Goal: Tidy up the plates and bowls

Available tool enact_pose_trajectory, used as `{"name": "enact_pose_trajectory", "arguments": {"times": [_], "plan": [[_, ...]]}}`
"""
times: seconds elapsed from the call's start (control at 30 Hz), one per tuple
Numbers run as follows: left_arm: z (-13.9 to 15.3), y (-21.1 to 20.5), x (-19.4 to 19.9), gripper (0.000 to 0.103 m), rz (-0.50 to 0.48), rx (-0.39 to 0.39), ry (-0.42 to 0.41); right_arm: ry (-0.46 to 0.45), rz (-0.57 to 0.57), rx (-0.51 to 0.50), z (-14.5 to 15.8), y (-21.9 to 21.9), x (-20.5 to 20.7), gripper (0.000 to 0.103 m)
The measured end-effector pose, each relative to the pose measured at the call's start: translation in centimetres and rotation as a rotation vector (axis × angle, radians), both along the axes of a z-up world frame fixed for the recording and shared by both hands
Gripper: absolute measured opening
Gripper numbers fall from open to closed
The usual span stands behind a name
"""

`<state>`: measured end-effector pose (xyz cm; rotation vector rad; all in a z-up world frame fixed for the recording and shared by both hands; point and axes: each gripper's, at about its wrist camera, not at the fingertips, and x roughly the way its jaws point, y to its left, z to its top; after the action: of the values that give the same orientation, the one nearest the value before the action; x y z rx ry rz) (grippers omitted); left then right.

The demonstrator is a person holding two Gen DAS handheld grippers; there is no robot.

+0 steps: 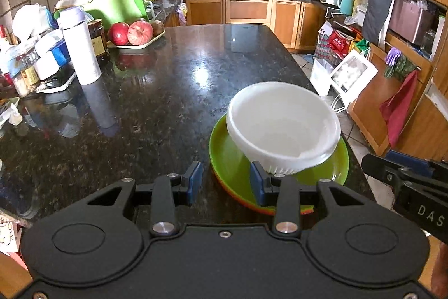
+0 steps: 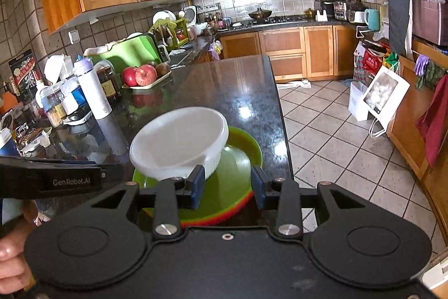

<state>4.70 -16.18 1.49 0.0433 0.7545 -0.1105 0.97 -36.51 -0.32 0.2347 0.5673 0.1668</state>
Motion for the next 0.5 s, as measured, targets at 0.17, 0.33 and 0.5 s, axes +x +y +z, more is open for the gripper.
{"name": "enact_pose_trajectory", "arguments": {"times": [0.17,0.33,0.5], "plan": [[-0.5,-0.6,-0.8,0.048,0.002,0.024,0.006,0.008,-0.002,0.007,-0.4,0.2,-0.4,0.039],[-1.1,-1.1,-1.3,0.048,0.008,0.059,0.007,0.012,-0.006,0.002,-0.8,0.3,-0.9,0.039],[-1.5,-1.5,-1.6,0.048,-0.006,0.055,0.029,0.019,0.001,0.001,-1.0,0.0,-1.1,0.039]]}}
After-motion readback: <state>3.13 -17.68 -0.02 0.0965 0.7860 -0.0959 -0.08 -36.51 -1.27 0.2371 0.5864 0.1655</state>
